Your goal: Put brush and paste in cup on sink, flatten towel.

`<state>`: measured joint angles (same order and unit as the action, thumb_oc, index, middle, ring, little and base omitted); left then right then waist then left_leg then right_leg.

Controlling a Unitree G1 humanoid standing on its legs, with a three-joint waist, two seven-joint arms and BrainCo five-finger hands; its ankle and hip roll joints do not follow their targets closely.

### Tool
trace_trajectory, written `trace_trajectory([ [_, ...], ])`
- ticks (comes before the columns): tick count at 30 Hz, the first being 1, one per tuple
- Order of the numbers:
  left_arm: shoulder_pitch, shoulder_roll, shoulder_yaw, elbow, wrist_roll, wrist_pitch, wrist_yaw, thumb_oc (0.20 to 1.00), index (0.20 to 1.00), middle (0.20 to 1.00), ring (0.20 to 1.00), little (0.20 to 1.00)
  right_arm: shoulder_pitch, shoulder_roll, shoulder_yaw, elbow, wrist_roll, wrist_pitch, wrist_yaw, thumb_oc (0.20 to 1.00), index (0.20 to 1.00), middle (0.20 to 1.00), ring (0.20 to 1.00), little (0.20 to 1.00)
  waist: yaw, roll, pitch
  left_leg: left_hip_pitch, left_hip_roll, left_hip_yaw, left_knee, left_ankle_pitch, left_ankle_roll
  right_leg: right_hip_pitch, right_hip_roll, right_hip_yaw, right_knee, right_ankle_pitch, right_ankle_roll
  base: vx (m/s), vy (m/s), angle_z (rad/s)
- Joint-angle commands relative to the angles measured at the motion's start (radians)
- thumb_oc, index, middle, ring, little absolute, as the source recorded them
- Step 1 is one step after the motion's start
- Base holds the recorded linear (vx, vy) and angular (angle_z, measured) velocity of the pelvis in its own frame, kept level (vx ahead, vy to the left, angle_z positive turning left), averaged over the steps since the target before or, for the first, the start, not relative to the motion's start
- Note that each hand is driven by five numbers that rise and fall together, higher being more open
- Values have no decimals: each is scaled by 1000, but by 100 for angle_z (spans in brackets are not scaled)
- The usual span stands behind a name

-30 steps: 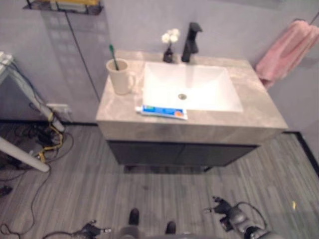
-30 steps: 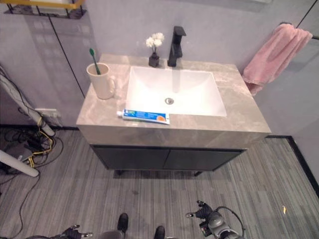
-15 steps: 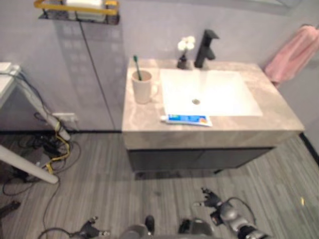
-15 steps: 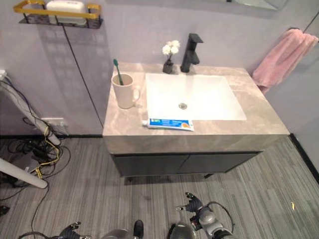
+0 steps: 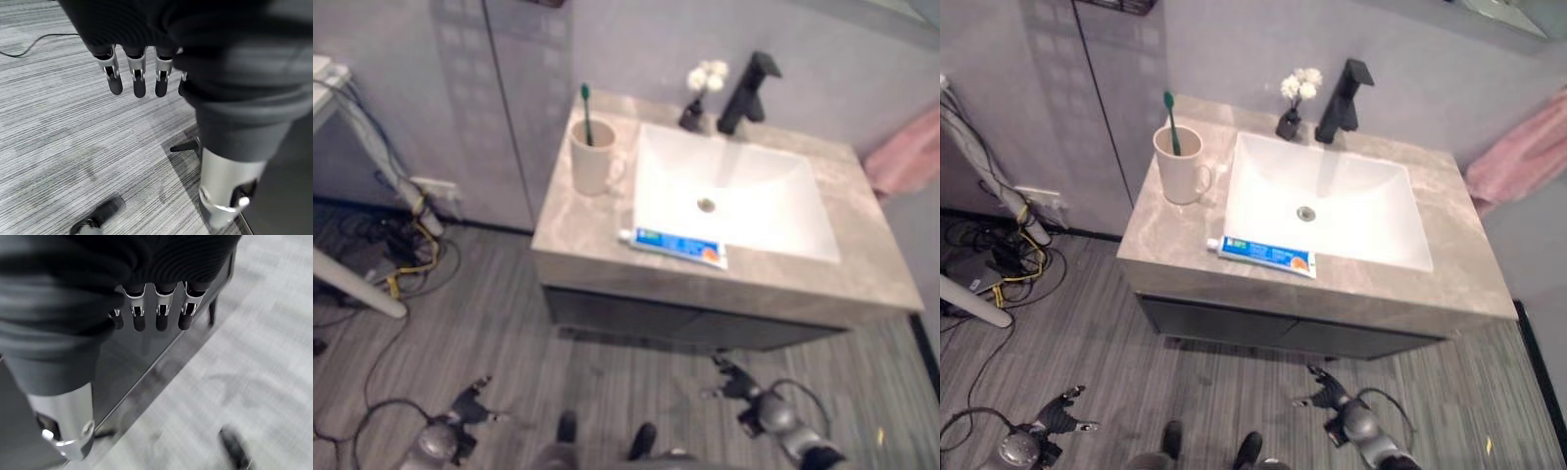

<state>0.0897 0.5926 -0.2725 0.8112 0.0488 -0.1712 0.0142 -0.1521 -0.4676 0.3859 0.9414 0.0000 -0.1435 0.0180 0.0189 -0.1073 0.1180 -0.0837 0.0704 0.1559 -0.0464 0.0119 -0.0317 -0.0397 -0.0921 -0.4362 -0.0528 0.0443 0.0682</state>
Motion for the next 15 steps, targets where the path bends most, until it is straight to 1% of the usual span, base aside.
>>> trace_trajectory([
  [1, -10, 9, 46, -54, 12, -37, 15, 1000, 1000, 1000, 1000, 1000, -49, -38, -6, -19, -14, -25, -3, 1000, 1000, 1000, 1000, 1000, 49, 52, 10, -2, 43, -186, -36, 11, -11, -49, -61, 5, 67, -23, 65, 95, -28, -59],
  [2, 29, 36, 64, -129, 9, -45, 1, 1000, 1000, 1000, 1000, 1000, -52, -40, -10, -29, -19, -27, 2, 1000, 1000, 1000, 1000, 1000, 52, 58, 12, -19, 26, -196, -41, 16, -13, -46, -58, 5, 64, -20, 60, 83, -18, -46],
  [3, 32, 38, 67, -133, 9, -43, 0, 1000, 1000, 1000, 1000, 1000, -52, -39, -9, -29, -19, -27, 2, 1000, 1000, 1000, 1000, 1000, 51, 57, 11, -19, 26, -196, -41, 16, -13, -46, -57, 5, 63, -20, 60, 135, 2, -34],
  [4, 104, 73, 102, -225, 13, -51, -17, 1000, 1000, 1000, 1000, 1000, -47, -44, -10, -51, -23, -27, 13, 1000, 1000, 1000, 1000, 1000, 60, 62, 0, -14, 28, -188, -41, 10, -13, -35, -51, 10, 39, -18, 60, 123, 28, -26],
  [8, 182, 134, 123, -327, 34, -65, -55, 1000, 1000, 1000, 1000, 1000, -56, -23, 2, -25, -32, -28, 26, 1000, 1000, 1000, 1000, 1000, 79, 74, -12, 25, 26, -163, -41, -7, -11, 0, -58, 25, 2, 5, 74, 116, 73, -31],
  [9, 186, 136, 126, -330, 34, -64, -56, 1000, 1000, 1000, 1000, 1000, -56, -22, 3, -25, -32, -28, 26, 1000, 1000, 1000, 1000, 1000, 80, 73, -12, 27, 26, -160, -41, -8, -11, 1, -58, 27, 1, 5, 74, 68, 65, -19],
  [10, 209, 169, 135, -390, 38, -68, -73, 1000, 1000, 1000, 1000, 1000, -51, -16, 3, -19, -31, -28, 29, 1000, 1000, 1000, 1000, 1000, 85, 76, -13, 36, 26, -152, -41, -13, -9, 5, -60, 31, 1, 8, 78, 65, 78, -25],
  [11, 238, 251, 132, -497, 73, -84, -113, 1000, 1000, 1000, 1000, 1000, -41, -9, 8, -15, -37, -29, 40, 1000, 1000, 1000, 1000, 1000, 86, 84, -10, 49, 30, -141, -41, -22, -12, 10, -63, 37, 8, 7, 83, 59, 79, -23],
  [12, 241, 253, 134, -500, 73, -82, -115, 1000, 1000, 1000, 1000, 1000, -40, -8, 7, -15, -37, -29, 40, 1000, 1000, 1000, 1000, 1000, 86, 82, -11, 47, 28, -141, -41, -20, -12, 10, -64, 36, 6, 9, 83, 44, 67, -18],
  [13, 261, 302, 139, -583, 77, -89, -150, 1000, 1000, 1000, 1000, 1000, -34, -7, 7, -9, -42, -30, 45, 1000, 1000, 1000, 1000, 1000, 84, 85, -13, 49, 30, -142, -41, -23, -13, 12, -66, 34, 6, 9, 86, 27, 54, -9],
  [14, 311, 376, 182, -742, -5, -78, -219, 1000, 1000, 1000, 1000, 1000, -28, -8, 4, 26, -46, -24, 53, 1000, 1000, 1000, 1000, 1000, 79, 92, -16, 50, 31, -139, -41, -22, -16, 15, -69, 27, 5, 10, 92, 29, 62, -5],
  [15, 324, 412, 195, -795, -34, -79, -245, 1000, 1000, 1000, 1000, 1000, -28, -8, 4, 55, -48, -21, 56, 1000, 1000, 1000, 1000, 1000, 79, 97, -16, 47, 30, -140, -41, -21, -17, 15, -70, 25, 4, 11, 93, 13, 49, 1],
])
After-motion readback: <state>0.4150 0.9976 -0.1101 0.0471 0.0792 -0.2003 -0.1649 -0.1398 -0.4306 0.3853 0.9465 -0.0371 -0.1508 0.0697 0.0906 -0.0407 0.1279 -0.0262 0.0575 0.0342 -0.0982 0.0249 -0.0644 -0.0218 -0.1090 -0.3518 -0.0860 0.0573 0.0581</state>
